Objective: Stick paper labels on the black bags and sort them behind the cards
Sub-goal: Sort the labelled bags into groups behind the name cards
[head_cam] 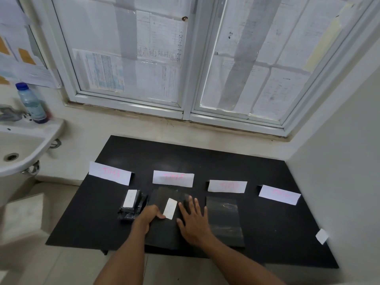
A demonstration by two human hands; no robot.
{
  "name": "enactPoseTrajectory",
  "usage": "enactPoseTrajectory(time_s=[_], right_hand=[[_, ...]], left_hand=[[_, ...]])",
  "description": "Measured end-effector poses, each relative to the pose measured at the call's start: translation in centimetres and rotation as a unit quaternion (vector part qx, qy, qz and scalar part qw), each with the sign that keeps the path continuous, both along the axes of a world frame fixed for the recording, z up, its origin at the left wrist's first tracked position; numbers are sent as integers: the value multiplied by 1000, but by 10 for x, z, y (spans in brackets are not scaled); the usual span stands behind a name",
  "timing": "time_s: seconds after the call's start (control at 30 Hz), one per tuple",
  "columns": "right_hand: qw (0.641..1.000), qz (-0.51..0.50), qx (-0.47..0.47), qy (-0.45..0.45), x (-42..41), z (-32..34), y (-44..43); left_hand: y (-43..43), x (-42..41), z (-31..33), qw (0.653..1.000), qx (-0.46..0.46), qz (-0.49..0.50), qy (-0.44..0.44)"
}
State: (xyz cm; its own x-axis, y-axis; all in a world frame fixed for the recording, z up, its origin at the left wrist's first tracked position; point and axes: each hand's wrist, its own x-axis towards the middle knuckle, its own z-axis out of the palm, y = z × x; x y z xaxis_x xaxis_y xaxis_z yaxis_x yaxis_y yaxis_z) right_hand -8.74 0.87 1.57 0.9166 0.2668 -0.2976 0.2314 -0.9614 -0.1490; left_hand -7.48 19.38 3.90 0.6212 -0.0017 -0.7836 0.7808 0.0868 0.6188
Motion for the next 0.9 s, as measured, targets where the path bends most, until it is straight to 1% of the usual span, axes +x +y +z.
enactPoseTrajectory(time_s=[0.03,0.07,0.13,0.17,0.2,0.27,0.3,0.33,0.37,0.4,0.43,0.47,0.5,0.53,0.6,0.7,0.83,0.9], right_hand=[[999,-33,16,38,-2,-5,3],[993,-76,51,79,-4,-9,6],[959,-173,157,158,-3,-18,12],[943,-199,198,177,-2,-19,13],[935,-210,219,183,-1,-20,14],[935,-214,223,174,3,-25,13],[934,-217,225,172,4,-28,12],[933,-217,230,172,6,-30,11],[931,-218,234,175,7,-32,9],[930,-217,236,178,9,-33,6],[930,-214,237,180,10,-32,3],[931,-211,237,178,11,-32,-1],[933,-208,237,174,13,-33,-7],[936,-205,232,169,13,-34,-14],[940,-204,223,161,13,-38,-28],[937,-217,222,160,14,-43,-54],[945,-230,194,127,17,-46,-91],[946,-239,185,121,18,-47,-108]], left_hand=[[2,3,-7,1000,16,3,3],[5,5,-15,1000,21,11,7],[6,11,-29,999,29,31,12],[6,13,-31,999,36,40,8],[5,14,-34,998,44,50,-5],[0,17,-33,993,95,59,-42],[-4,17,-33,987,147,42,-56],[-6,17,-35,975,211,4,-68],[-9,16,-39,952,292,-50,-84],[-12,15,-45,915,377,-101,-100],[-15,14,-50,868,462,-143,-111],[-19,12,-51,821,527,-181,-124],[-25,12,-55,783,566,-211,-150],[-30,13,-57,763,573,-238,-181],[-41,13,-61,754,562,-262,-217],[-52,15,-63,761,546,-269,-224],[-60,19,-65,761,537,-297,-211],[-64,23,-64,783,524,-280,-185]])
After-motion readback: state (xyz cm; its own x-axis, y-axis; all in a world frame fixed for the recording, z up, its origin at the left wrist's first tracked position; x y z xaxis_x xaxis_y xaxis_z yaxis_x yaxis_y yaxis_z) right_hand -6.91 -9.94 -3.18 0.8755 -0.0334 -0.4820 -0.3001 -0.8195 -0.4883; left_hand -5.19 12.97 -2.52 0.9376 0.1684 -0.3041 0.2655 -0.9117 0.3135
